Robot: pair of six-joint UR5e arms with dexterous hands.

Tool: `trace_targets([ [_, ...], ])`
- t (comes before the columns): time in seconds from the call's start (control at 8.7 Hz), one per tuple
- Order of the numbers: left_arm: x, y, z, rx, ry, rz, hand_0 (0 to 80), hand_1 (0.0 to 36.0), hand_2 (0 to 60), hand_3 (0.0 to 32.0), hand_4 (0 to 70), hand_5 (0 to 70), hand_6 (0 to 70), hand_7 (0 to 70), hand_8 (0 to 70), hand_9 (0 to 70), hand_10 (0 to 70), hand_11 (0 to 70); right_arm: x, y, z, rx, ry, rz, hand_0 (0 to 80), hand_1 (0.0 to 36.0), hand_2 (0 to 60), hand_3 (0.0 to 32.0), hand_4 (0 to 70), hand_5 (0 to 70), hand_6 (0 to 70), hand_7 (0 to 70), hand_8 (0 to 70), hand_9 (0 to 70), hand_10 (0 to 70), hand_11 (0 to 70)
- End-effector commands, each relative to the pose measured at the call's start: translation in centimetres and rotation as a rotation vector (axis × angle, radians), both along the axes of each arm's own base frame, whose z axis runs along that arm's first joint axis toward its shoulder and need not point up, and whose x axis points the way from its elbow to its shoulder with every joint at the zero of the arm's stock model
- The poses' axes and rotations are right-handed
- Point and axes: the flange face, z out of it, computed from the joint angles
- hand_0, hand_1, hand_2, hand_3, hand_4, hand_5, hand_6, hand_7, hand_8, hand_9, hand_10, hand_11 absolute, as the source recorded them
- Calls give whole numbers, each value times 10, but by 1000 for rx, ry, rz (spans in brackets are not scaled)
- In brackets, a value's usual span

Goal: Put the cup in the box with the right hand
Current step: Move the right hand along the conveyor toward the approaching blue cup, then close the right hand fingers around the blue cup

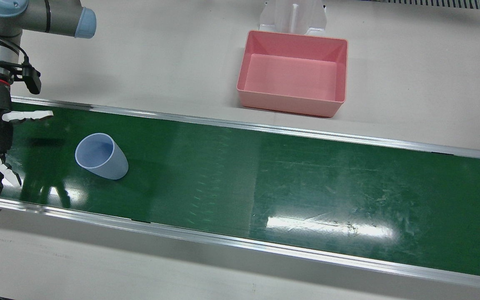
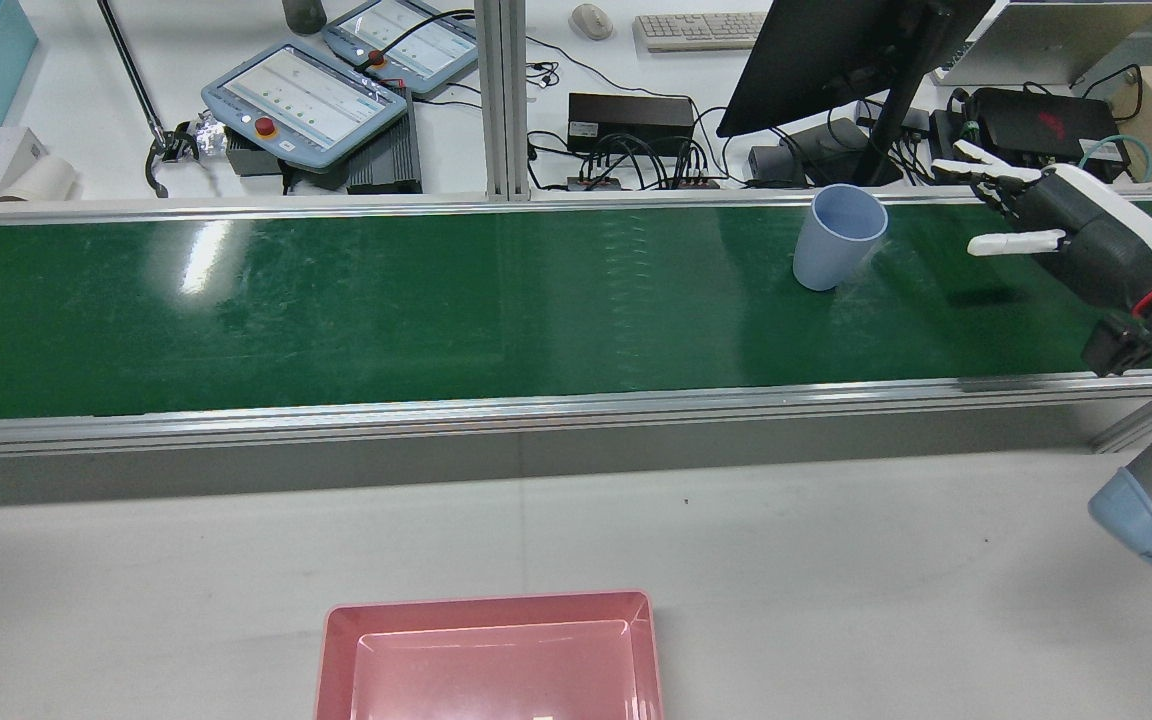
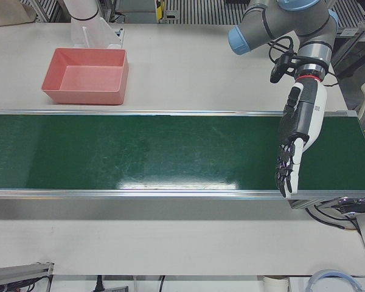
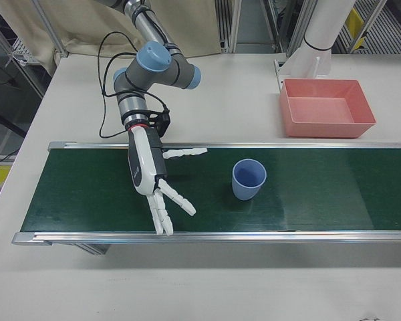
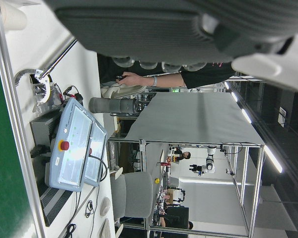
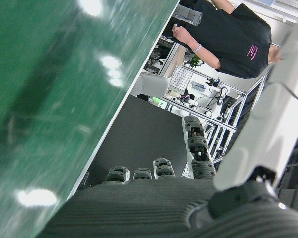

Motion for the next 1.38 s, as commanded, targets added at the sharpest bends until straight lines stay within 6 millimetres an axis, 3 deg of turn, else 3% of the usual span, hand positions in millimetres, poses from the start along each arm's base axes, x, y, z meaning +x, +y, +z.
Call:
trace_targets([
  [0.0,0,0,0,1,0,0,0,0,0,0,0,0,0,0,0,0,0,0,-13,3,-7,12,-5,-24,446,102,128,0,90,35,35,93,0,19,22,46],
  [0.11,0,0,0,1,0,2,0,0,0,0,0,0,0,0,0,0,0,0,-15,4,-8,13,-5,-27,463,85,62,0,121,35,36,96,0,20,22,46],
  [0.23,0,0,0,1,0,0,0,0,0,0,0,0,0,0,0,0,0,0,-19,4,-7,12,-5,-35,438,113,182,0,98,34,37,104,0,23,23,47],
  [0.34,0,0,0,1,0,0,0,0,0,0,0,0,0,0,0,0,0,0,-21,4,-8,12,-7,-37,458,113,162,0,138,37,41,118,0,31,25,51],
  [0.46,-1,0,0,1,0,-1,0,0,0,0,0,0,0,0,0,0,0,0,-16,3,-8,12,-14,-5,559,360,600,0,162,117,87,236,44,98,77,151],
  [0.57,0,0,0,1,0,2,0,0,0,0,0,0,0,0,0,0,0,0,-14,2,-8,8,-22,24,628,360,600,0,244,165,200,680,260,444,207,342],
  [0.69,0,0,0,1,0,0,0,0,0,0,0,0,0,0,0,0,0,0,-12,2,-9,10,-28,35,650,360,600,0,351,191,307,700,455,700,334,508],
  [0.8,0,0,0,1,0,2,0,0,0,0,0,0,0,0,0,0,0,0,-6,3,-24,33,-57,50,640,360,600,0,348,197,331,700,492,700,369,552],
  [1.15,0,0,0,1,0,0,0,0,0,0,0,0,0,0,0,0,0,0,13,21,-117,160,-151,57,675,360,600,0,340,192,319,700,462,700,315,484],
  [1.26,-1,0,1,-1,0,0,0,0,0,0,0,0,0,0,0,0,0,0,10,36,-149,178,-160,38,633,360,600,0,341,187,312,700,457,700,305,471],
])
